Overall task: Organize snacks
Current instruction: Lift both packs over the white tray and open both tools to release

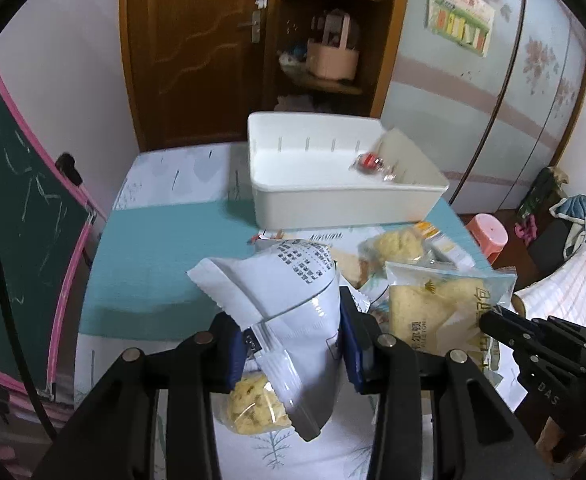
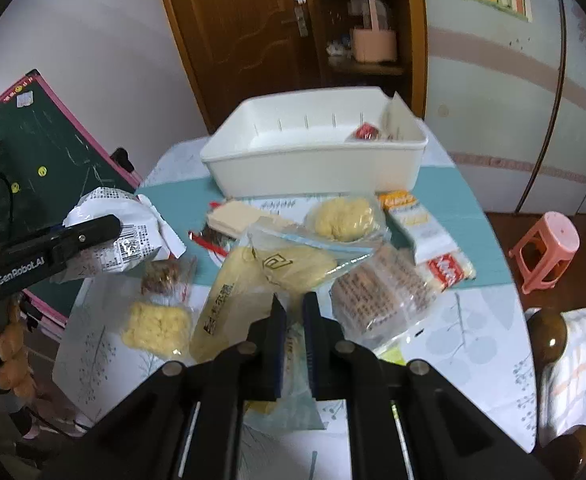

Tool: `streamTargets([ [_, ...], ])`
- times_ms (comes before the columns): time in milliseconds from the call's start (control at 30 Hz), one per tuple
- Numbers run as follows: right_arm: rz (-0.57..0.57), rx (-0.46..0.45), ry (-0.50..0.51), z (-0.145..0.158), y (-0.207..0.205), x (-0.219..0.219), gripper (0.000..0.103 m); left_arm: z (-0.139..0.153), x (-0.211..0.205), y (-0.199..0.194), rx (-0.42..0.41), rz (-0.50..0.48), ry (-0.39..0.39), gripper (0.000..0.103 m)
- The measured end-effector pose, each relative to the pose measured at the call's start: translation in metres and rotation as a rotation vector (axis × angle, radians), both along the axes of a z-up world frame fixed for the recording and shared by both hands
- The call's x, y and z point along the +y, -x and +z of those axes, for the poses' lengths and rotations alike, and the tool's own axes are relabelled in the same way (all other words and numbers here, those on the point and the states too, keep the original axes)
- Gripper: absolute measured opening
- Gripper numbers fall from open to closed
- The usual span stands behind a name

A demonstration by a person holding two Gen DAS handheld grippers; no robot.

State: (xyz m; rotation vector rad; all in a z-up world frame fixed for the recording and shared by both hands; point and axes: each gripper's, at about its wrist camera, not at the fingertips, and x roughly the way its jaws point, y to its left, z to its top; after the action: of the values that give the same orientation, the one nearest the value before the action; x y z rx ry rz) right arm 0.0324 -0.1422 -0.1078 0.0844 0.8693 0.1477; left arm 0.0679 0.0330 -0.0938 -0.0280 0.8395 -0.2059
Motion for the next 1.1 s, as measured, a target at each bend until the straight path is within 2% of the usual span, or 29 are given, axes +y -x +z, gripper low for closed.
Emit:
streamTargets([
  [300,-0.006,-0.084,0.024,0.025,-0.001,0.000,0.008,0.008,-0.006,0.001,-0.006,-0.014,0.011,0.038],
  [567,-0.003,-0.172,0.074,0.056,-0.019,-0.002,0.008,0.024,-0.009,-0.018,-0.006,-0.027,0.010,0.038],
  [900,-0.025,-0.353,0.146,0.125,-0.063,-0.009,0.008,0.076,-0.021,-0.072,-0.073,-0.056,-0.025,0.039],
  [1100,-0.063,-0.415,0.191,0.157,-0.099,-0.016,0.008,0.111,-0.033,-0.109,-0.137,-0.049,-0.073,0.039],
])
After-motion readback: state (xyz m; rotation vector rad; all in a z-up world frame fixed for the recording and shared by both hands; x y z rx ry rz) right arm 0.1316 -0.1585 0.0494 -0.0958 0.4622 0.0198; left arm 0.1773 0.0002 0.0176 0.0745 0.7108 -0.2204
